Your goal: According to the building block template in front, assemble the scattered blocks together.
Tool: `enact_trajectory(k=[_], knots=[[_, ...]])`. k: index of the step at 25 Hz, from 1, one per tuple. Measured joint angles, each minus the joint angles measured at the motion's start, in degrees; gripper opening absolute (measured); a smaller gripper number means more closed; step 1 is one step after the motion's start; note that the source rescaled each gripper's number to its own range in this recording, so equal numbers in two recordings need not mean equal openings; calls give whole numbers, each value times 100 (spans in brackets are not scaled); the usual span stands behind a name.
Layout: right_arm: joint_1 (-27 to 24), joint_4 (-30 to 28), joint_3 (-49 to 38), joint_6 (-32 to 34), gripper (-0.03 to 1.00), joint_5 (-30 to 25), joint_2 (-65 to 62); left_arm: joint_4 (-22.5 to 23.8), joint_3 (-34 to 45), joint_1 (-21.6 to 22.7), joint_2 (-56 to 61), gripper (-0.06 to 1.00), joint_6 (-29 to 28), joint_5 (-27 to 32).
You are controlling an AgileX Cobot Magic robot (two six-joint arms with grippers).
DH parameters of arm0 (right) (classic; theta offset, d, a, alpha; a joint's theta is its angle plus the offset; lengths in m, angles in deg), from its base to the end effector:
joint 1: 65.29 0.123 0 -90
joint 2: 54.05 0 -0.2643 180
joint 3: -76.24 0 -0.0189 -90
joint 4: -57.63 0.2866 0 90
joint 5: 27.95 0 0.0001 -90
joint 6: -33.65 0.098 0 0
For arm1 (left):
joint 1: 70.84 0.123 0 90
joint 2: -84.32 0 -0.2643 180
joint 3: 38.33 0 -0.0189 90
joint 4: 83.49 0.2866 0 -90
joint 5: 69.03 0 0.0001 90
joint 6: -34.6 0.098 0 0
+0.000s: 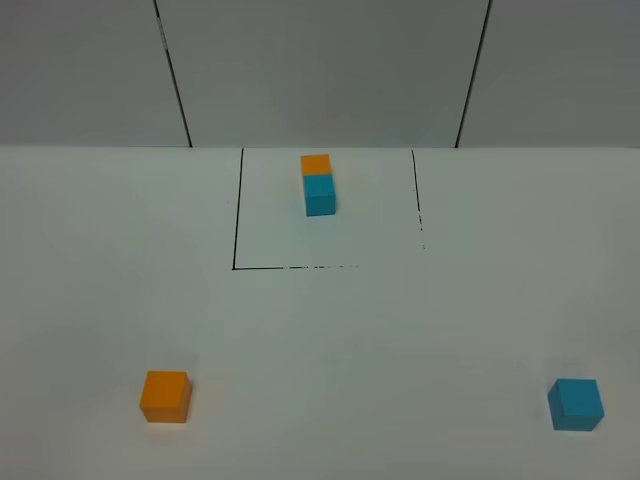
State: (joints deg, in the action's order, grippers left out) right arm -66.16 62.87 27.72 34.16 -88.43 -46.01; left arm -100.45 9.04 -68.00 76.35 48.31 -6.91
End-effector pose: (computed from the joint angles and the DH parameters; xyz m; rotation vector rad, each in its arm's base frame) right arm 0.0542 0.0070 0.2893 0.0208 2.0409 0.1055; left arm 0.0492 -0.0229 0.2960 0.2119 2.0078 -0.1714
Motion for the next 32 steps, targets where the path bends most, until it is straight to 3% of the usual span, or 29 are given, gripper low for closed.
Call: enact_trajectory(k=[24,29,32], knots=[[0,0,0,0,74,0,0,0,-21,0,-334,67,0,-47],[0,0,0,0,74,0,0,-169,-70,0,-1315,67,17,-762],[0,0,0,0,74,0,0,-506,-89,0,-2213,67,263,-1250]])
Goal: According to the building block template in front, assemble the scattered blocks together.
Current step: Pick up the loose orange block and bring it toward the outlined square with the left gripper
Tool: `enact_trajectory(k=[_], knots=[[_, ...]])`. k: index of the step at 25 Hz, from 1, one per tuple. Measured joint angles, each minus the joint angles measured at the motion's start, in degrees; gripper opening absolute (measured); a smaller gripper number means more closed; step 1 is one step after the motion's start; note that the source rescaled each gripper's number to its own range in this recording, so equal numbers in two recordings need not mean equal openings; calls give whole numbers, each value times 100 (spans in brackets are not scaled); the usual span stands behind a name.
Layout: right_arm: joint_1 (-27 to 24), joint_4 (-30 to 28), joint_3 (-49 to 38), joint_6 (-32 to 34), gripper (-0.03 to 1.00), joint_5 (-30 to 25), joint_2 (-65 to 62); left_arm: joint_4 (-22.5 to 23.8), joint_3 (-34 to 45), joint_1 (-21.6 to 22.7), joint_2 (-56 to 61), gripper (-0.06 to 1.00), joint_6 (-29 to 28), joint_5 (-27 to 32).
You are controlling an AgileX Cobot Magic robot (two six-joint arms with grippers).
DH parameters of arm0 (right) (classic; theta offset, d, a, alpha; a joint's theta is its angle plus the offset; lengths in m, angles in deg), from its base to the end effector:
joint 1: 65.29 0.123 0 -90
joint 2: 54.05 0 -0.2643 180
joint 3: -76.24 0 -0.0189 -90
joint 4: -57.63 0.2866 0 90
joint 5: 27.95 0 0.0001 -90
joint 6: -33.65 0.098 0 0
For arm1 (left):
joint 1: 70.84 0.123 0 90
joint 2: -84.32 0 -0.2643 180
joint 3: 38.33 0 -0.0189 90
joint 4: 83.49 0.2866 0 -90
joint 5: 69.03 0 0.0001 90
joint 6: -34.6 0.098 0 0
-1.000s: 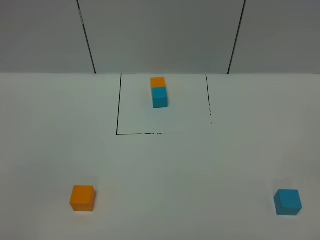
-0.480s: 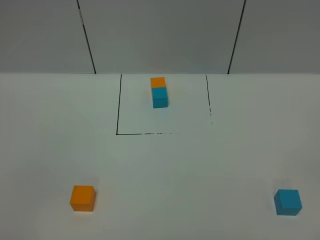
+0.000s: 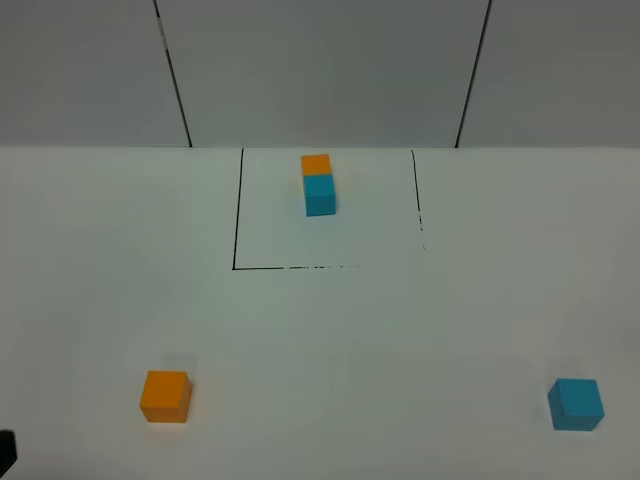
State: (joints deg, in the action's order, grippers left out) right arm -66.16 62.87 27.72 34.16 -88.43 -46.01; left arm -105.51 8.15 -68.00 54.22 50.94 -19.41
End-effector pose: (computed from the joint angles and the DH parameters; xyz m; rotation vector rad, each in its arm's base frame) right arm 0.0542 0.0070 0.2893 0.0208 2.0409 0.1055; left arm 0.1247 -0.0219 0.2878 0.1439 2.1442 -0.2676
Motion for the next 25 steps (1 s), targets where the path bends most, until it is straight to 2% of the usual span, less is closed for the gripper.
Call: enact_trajectory(k=[3,6,14,16,19,22,25], knots=[[0,0,0,0,74,0,0,-412,-139,0,-1191,67,326,-172],[0,0,0,0,74,0,0,-713,-470,0,-2398,67,367,-185],[0,0,0,0,74,0,0,-729,-1682,-97,-4840,67,245,-117],[0,0,0,0,74,0,0,-531,-1944,-321,-5190,67,90,-117],[0,0,0,0,74,0,0,47,-2250,-894,-5661,67,-516,-156],[0,0,0,0,74,0,0,815,-2478,-1508,-6106,67,-1542,-150],[0,0,0,0,74,0,0,1413,-2574,-1976,-6536,67,-2318,-126]])
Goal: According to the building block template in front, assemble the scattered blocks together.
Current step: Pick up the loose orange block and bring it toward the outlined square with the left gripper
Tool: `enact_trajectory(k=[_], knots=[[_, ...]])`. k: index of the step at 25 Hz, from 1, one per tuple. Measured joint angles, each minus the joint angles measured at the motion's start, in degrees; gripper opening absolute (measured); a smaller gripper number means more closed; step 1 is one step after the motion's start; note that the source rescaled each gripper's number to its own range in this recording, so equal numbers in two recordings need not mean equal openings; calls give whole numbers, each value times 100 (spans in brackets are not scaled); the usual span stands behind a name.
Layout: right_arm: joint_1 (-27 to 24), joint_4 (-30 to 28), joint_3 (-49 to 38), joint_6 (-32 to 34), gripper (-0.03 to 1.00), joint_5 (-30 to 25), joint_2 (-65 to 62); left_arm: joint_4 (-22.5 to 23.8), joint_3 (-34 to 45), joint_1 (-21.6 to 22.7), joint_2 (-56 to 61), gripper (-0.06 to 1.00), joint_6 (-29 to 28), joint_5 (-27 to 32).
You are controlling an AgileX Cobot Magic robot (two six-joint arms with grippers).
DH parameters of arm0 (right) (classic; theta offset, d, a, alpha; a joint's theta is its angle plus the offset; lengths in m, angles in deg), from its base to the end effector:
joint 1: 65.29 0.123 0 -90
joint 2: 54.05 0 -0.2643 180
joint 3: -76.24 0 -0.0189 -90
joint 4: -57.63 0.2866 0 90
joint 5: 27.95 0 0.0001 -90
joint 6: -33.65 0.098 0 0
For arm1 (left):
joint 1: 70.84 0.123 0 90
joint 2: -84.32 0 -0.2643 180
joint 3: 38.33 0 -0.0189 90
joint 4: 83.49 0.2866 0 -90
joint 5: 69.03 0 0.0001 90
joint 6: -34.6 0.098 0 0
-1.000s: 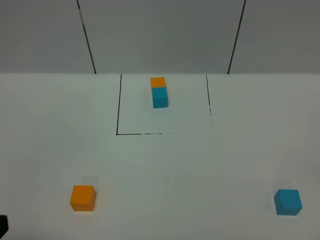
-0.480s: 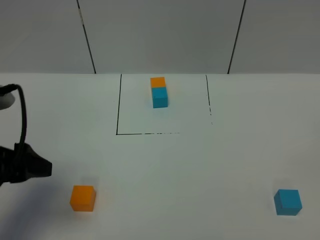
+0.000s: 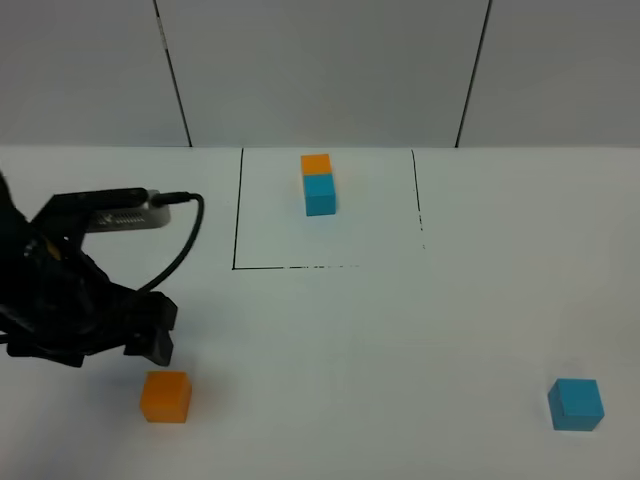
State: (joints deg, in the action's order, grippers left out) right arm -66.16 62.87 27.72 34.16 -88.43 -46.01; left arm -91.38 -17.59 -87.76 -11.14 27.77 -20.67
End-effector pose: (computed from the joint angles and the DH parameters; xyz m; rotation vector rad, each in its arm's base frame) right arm 0.0542 0.0070 0.2893 0.0208 2.0409 0.1055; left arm 0.3003 -0.1019 0.1827 0.1423 2.8885 -0.2439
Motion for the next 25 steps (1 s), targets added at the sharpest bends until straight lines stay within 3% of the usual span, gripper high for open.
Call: enact_trajectory(k=[5,25], knots=[[0,0,0,-6,74,0,0,272,1,-410,-643,67,-428,-64],[0,4,0,-6,74,0,0,294,-19,-422,-1160,67,-509,-811]])
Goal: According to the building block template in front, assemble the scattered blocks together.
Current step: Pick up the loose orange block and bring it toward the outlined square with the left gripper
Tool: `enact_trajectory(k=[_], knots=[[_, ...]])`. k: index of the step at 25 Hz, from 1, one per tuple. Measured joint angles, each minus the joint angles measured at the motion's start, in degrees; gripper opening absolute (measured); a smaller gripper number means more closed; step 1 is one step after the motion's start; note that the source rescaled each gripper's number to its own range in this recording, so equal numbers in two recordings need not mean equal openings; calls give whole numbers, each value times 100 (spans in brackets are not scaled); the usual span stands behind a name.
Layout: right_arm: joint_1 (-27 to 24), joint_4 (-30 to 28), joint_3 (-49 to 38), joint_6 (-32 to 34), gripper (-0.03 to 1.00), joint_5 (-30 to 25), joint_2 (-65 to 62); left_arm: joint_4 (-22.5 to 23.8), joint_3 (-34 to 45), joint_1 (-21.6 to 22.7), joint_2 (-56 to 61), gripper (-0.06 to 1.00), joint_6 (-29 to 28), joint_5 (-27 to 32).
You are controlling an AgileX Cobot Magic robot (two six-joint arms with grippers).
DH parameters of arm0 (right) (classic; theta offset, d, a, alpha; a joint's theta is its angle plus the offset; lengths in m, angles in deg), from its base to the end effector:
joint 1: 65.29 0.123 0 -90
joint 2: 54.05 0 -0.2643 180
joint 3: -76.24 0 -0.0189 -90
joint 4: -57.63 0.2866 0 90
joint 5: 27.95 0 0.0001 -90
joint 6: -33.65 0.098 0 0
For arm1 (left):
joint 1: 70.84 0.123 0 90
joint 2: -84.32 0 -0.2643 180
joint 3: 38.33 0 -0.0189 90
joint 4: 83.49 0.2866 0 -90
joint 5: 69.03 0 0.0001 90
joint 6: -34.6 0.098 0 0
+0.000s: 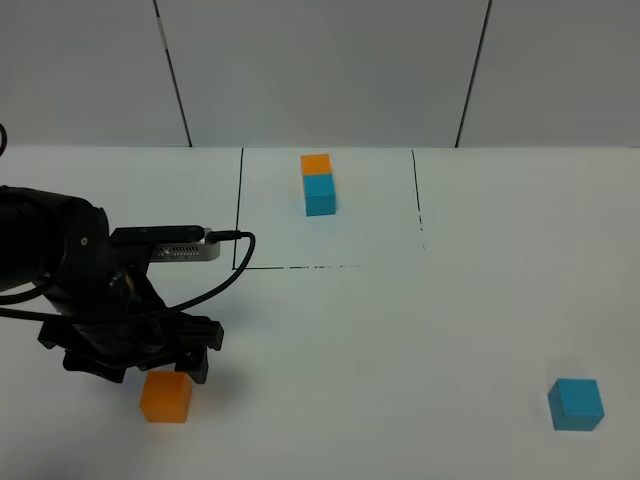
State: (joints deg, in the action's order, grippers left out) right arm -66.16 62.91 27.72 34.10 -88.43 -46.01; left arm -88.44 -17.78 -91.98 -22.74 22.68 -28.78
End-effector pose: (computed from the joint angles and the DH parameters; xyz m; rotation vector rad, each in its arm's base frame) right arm 0.0542 0.0070 0.2893 0.0197 2.0408 0.1057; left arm 0.3121 -0.1266 0.1201 0.1488 2.9474 -0.1781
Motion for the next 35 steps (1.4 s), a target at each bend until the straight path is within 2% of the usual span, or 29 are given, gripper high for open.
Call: enact_trajectory(k=[11,25,29,35], knots=[[0,0,0,0,74,0,0,125,-12,0,-658,67,0,-89],[0,7,0,0,74,0,0,-6,-12,0,-1155,67,0,-283],[0,7,0,0,74,0,0,-6,-12,0,-1167,56,-5,-283],[0,7,0,0,74,0,0,-6,-18,0,-1172,29,-5,-290]])
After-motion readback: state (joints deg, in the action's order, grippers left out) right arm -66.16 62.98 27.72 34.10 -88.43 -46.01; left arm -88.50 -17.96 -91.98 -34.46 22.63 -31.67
